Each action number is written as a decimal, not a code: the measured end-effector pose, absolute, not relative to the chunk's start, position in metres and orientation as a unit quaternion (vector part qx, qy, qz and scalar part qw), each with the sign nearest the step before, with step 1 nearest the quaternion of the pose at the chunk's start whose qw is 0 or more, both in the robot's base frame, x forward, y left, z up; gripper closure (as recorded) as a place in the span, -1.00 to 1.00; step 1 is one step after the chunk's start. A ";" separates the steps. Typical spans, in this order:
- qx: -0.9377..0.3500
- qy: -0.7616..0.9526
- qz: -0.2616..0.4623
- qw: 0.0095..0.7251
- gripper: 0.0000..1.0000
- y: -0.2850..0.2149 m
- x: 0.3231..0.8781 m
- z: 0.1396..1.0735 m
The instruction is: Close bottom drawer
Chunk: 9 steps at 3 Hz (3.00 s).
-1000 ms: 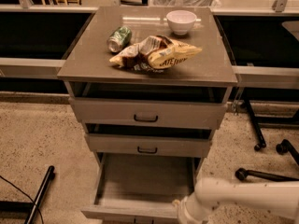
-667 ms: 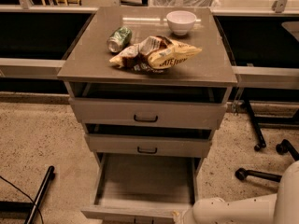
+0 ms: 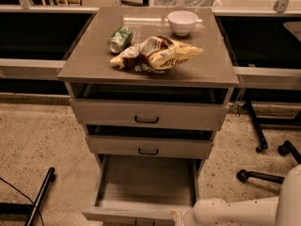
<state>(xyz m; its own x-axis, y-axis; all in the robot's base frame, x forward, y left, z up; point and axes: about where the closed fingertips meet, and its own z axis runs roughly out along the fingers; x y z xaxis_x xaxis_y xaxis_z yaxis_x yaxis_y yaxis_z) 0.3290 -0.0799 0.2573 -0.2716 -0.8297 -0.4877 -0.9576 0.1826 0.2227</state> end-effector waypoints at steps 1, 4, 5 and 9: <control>-0.574 0.751 0.254 0.204 -0.62 -0.066 0.352 0.236; -0.597 0.698 0.220 0.328 0.93 -0.073 0.357 0.212; -0.595 0.708 0.218 0.312 1.00 -0.068 0.366 0.187; -0.579 0.730 0.190 0.311 -0.73 -0.070 0.385 0.139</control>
Offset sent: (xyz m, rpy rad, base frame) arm 0.0276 0.0063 -0.0474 0.2405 -0.4106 0.0058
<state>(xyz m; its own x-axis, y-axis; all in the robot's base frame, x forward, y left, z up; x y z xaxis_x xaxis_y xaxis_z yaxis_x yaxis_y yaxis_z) 0.3846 -0.0704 0.1388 -0.1373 -0.7265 -0.6733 -0.9624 0.2586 -0.0827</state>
